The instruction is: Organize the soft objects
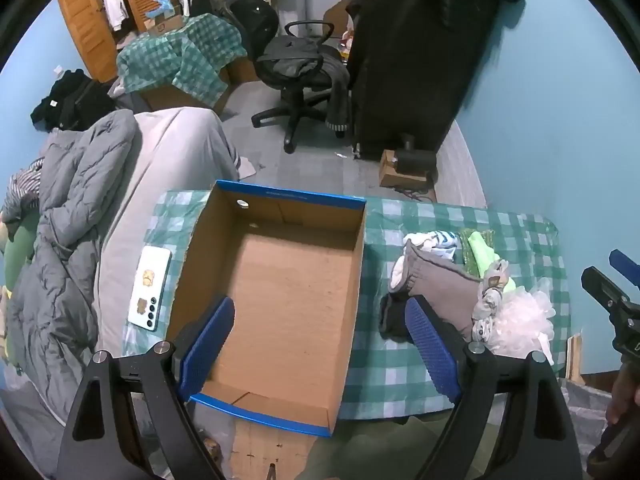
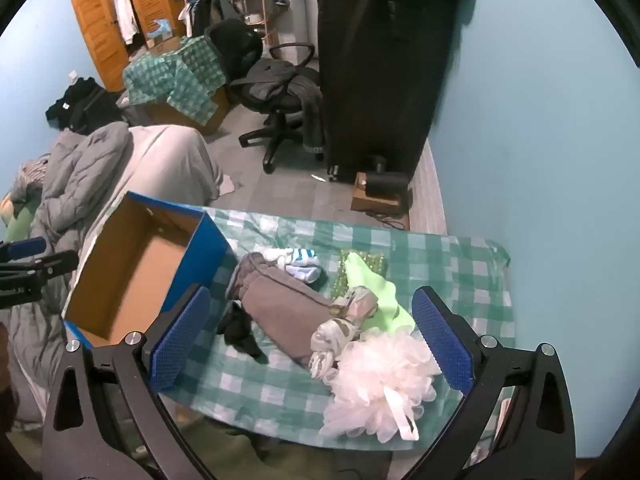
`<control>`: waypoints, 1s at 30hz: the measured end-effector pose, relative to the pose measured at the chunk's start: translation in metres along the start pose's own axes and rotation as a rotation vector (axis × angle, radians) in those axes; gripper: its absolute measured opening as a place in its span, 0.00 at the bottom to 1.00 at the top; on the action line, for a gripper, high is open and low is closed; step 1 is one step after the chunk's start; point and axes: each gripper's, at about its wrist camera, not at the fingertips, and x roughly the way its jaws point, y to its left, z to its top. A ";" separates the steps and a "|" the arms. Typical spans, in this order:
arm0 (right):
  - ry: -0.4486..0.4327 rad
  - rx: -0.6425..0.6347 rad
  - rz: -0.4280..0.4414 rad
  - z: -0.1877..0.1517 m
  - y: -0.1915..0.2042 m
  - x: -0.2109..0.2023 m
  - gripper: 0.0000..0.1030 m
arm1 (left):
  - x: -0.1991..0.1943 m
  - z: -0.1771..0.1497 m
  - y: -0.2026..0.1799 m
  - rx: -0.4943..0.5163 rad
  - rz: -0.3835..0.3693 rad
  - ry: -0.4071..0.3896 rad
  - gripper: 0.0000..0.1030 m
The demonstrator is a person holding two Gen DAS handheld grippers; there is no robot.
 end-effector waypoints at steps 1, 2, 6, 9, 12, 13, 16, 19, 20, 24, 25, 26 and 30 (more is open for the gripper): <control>0.001 0.002 0.001 0.000 -0.001 0.000 0.98 | 0.000 0.000 0.000 0.001 -0.001 0.001 0.86; -0.011 0.009 0.015 -0.001 -0.001 0.000 0.98 | 0.000 0.000 0.000 0.000 0.004 -0.001 0.86; -0.001 0.003 0.013 -0.001 -0.002 0.000 0.98 | 0.000 0.000 0.000 0.002 -0.001 -0.007 0.86; -0.002 0.007 0.017 -0.002 -0.002 0.001 0.98 | -0.003 -0.001 -0.002 0.010 0.003 -0.013 0.86; -0.003 0.004 0.018 0.000 0.000 -0.004 0.98 | -0.010 0.000 -0.012 0.015 0.003 -0.018 0.86; -0.003 0.005 0.019 0.000 0.000 -0.003 0.98 | -0.009 0.002 -0.013 0.014 0.000 -0.018 0.86; -0.002 0.010 0.027 -0.001 -0.002 -0.003 0.98 | -0.007 0.002 -0.013 0.015 0.001 -0.017 0.86; -0.001 0.009 0.029 -0.001 -0.003 -0.003 0.98 | -0.008 0.002 -0.013 0.021 0.008 -0.018 0.86; -0.002 0.011 0.029 -0.001 -0.003 -0.002 0.98 | -0.008 0.002 -0.012 0.019 0.006 -0.021 0.86; -0.002 0.014 0.032 -0.002 -0.003 -0.002 0.98 | -0.008 0.002 -0.012 0.020 0.009 -0.021 0.86; -0.004 0.014 0.033 -0.002 -0.003 -0.002 0.98 | -0.008 0.002 -0.011 0.017 0.008 -0.021 0.86; -0.002 0.014 0.034 -0.002 -0.003 -0.003 0.98 | -0.008 0.002 -0.012 0.017 0.006 -0.019 0.86; -0.002 0.016 0.035 -0.003 -0.004 -0.002 0.98 | -0.008 0.002 -0.011 0.012 -0.001 -0.018 0.86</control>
